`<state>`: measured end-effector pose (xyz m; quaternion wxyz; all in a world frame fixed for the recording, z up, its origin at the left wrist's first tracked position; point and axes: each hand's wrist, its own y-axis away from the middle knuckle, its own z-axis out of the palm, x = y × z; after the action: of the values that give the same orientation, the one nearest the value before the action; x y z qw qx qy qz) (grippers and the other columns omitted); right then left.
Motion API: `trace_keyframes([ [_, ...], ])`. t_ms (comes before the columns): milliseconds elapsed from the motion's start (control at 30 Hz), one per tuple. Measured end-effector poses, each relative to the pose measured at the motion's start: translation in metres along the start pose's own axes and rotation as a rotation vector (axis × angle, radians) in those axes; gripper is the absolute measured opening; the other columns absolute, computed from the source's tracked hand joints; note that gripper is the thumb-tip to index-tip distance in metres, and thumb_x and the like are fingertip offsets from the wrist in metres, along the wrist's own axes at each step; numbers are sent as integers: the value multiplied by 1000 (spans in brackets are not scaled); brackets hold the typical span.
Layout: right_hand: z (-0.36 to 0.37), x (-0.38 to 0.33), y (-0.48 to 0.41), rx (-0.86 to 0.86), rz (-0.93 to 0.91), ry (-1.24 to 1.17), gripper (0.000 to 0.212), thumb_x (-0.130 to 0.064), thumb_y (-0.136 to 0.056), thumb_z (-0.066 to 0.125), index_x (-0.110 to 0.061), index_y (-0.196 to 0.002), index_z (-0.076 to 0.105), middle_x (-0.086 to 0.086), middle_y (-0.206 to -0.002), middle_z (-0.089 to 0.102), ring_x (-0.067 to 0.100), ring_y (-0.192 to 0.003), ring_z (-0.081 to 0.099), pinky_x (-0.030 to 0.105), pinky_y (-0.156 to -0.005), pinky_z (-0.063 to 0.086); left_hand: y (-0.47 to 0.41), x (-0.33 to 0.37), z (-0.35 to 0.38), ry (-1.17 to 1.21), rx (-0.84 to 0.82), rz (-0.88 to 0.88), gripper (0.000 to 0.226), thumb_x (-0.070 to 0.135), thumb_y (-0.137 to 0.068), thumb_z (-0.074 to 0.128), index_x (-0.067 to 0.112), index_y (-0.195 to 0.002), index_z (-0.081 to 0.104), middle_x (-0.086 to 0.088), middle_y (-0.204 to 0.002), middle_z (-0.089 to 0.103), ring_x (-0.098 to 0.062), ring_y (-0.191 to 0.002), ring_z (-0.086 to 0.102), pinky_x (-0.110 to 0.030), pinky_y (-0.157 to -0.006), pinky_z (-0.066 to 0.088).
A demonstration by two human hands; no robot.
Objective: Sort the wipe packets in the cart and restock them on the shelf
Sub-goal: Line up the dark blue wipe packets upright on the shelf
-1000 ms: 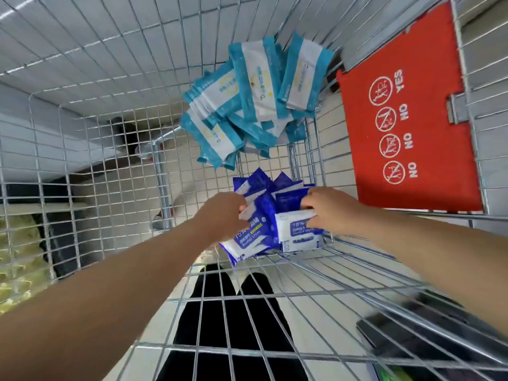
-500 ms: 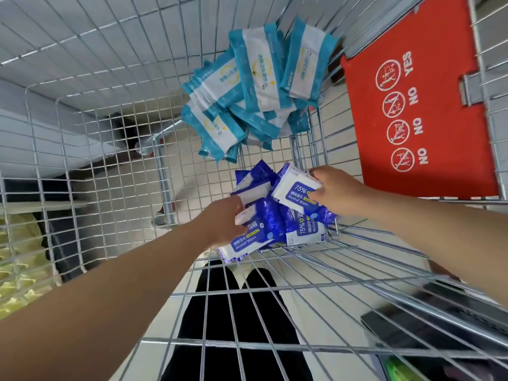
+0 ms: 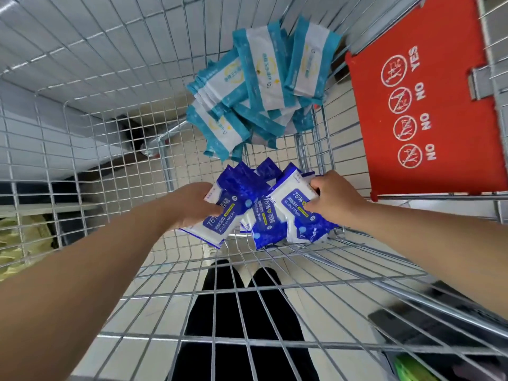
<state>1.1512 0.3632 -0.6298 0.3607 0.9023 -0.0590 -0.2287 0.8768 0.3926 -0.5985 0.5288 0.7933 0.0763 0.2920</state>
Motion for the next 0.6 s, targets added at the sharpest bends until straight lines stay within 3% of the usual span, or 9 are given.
trace_keyframes([
  [133, -18, -9, 4, -65, -7, 66, 11, -7, -75, 71, -7, -77, 61, 6, -71, 57, 20, -63, 51, 22, -46, 29, 3, 2, -3, 63, -11, 32, 19, 15, -92, 58, 15, -111, 57, -5, -100, 68, -15, -80, 63, -23, -63, 45],
  [233, -36, -15, 6, -73, 44, 174, 9, -3, -75, 67, -2, -81, 61, 9, -77, 57, 23, -69, 51, 25, -48, 30, 12, 6, -13, 73, -4, 55, 20, 15, -94, 56, 16, -114, 55, -2, -99, 66, -12, -78, 62, -23, -63, 43],
  [367, -58, -22, 17, -68, 55, 240, 9, -4, -76, 66, 0, -81, 59, 11, -80, 55, 24, -71, 51, 27, -49, 28, 27, 13, -29, 33, 2, 90, 23, 18, -94, 56, 15, -116, 54, -8, -110, 67, -24, -94, 65, -36, -85, 51],
  [467, -74, -42, 28, -22, 26, 201, 8, -6, -77, 67, -4, -77, 59, 6, -74, 52, 23, -70, 50, 29, -51, 29, 36, 16, -38, -39, 50, 135, 27, 21, -94, 56, 16, -120, 52, -7, -113, 64, -24, -95, 62, -33, -77, 51],
  [533, -83, -59, 37, 26, 8, 117, 12, -7, -79, 66, -10, -73, 55, 5, -73, 53, 23, -68, 51, 28, -50, 32, 45, 16, -42, -42, 90, 155, 27, 24, -93, 56, 17, -119, 52, -9, -117, 63, -26, -99, 62, -37, -82, 53],
  [600, -93, -75, 42, 80, 0, 6, 7, -8, -81, 63, -5, -83, 57, 9, -78, 55, 23, -65, 52, 28, -48, 33, 59, 16, -49, -46, 132, 158, 34, 30, -92, 56, 16, -123, 51, -9, -122, 62, -27, -103, 61, -38, -84, 51],
])
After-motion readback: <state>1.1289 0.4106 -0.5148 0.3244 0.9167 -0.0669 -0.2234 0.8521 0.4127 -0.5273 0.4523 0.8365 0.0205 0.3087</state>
